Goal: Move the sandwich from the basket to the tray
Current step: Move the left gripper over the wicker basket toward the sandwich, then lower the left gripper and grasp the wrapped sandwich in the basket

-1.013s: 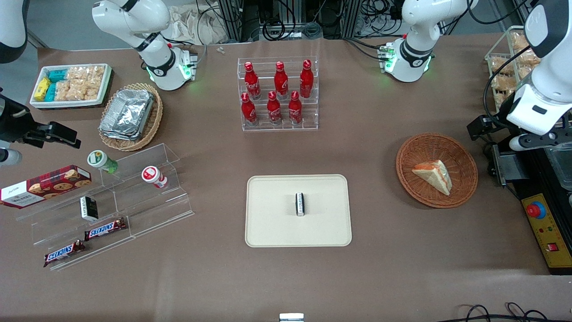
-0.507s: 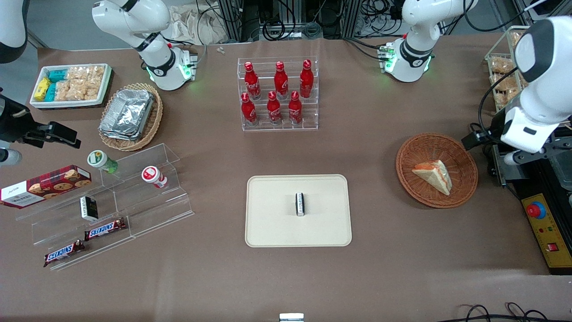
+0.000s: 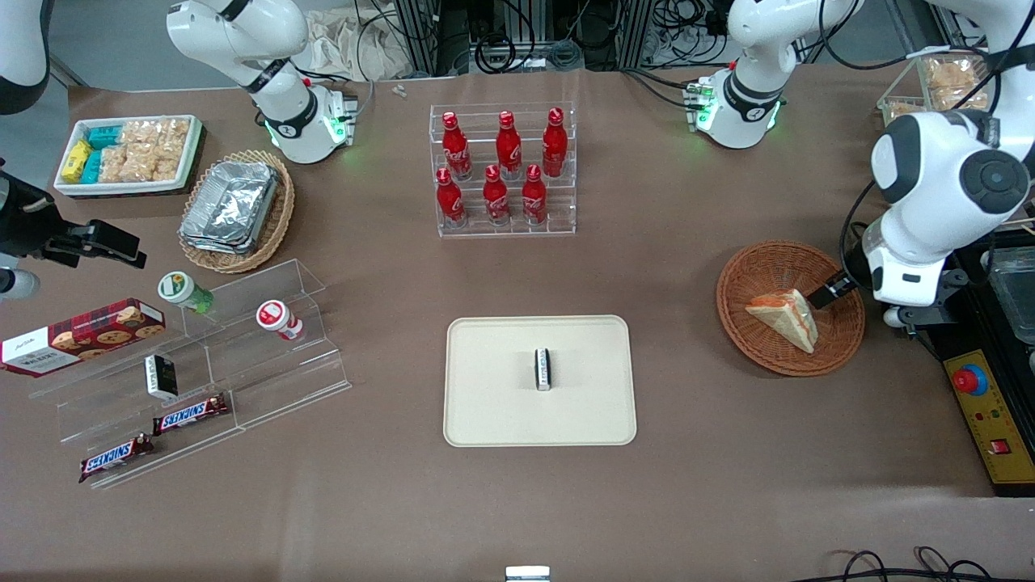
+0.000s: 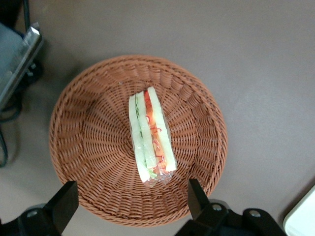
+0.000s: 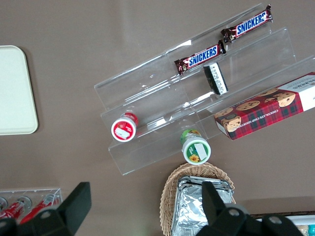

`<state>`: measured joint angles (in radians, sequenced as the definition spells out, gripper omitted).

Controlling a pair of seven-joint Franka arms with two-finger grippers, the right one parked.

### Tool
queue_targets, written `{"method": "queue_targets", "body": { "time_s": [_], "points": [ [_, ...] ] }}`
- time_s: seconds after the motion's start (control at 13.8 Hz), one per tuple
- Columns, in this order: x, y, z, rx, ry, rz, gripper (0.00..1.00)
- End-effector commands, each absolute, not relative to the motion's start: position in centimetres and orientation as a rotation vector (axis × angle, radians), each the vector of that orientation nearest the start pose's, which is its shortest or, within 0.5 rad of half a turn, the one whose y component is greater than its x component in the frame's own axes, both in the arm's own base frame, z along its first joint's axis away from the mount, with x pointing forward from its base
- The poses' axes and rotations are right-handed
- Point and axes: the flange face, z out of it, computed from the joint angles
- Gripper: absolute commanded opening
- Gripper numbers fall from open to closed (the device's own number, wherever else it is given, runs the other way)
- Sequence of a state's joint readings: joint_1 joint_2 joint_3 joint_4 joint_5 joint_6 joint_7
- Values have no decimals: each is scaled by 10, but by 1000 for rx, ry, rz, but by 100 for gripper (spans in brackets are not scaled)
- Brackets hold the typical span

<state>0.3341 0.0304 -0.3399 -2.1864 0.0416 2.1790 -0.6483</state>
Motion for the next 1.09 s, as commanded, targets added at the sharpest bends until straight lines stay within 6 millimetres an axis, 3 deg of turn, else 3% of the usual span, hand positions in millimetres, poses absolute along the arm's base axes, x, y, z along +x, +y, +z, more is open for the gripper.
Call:
{"method": "queue_targets", "body": {
  "time_s": [0.0,1.01],
  "points": [
    [540,-4,350,-2949,-1044,30,99],
    [544,-3,295,-2936,-1156,81,99]
  ]
}}
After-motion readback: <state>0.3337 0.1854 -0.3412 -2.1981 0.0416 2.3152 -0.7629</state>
